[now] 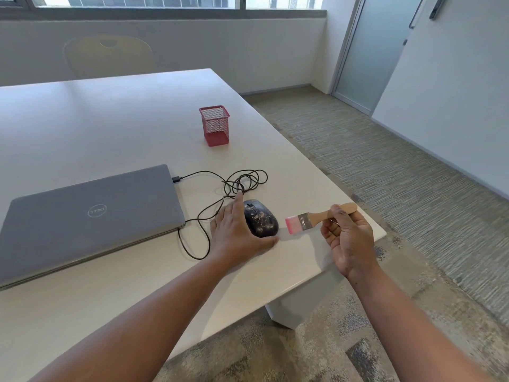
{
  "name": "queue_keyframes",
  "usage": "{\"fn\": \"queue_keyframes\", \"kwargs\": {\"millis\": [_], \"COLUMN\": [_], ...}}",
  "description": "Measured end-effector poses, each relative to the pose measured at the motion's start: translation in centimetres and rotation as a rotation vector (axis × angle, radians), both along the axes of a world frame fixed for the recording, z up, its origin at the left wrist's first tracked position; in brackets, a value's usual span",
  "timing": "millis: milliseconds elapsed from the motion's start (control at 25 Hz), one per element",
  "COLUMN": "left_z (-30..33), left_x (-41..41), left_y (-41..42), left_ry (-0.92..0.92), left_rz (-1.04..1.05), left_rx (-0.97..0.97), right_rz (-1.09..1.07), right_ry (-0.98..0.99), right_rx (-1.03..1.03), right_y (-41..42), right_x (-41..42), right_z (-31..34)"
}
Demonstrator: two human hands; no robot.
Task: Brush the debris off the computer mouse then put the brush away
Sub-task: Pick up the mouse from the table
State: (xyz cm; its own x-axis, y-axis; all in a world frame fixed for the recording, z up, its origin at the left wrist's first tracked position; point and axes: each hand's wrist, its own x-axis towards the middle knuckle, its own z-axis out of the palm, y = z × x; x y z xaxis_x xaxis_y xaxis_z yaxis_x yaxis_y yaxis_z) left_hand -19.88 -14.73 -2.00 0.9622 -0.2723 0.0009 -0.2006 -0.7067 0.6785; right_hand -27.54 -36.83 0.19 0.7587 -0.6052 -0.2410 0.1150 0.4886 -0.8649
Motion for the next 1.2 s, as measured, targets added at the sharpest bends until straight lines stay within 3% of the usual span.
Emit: {"fn": "queue_keyframes", "kwargs": {"millis": [320, 800, 1200], "left_z": [0.6, 4.6, 2.4], "left_x": [-0.4, -6.9, -14.0], "left_y": [0.4, 2.4, 1.3], "left_ry": [-0.037, -0.047, -0.023], "left_rz": [-0.048, -0.459, -0.686], "left_rx": [-0.103, -0.056, -0.135], "right_rz": [0.007, -0.069, -0.249], "right_ry": [-0.017, -0.056, 0.046], "right_rx": [0.018, -0.019, 0.093], "right_y": [0.0, 0.7, 2.1], "right_x": [-0.6, -10.2, -17.5], "right_z": [0.4, 4.1, 0.9]}}
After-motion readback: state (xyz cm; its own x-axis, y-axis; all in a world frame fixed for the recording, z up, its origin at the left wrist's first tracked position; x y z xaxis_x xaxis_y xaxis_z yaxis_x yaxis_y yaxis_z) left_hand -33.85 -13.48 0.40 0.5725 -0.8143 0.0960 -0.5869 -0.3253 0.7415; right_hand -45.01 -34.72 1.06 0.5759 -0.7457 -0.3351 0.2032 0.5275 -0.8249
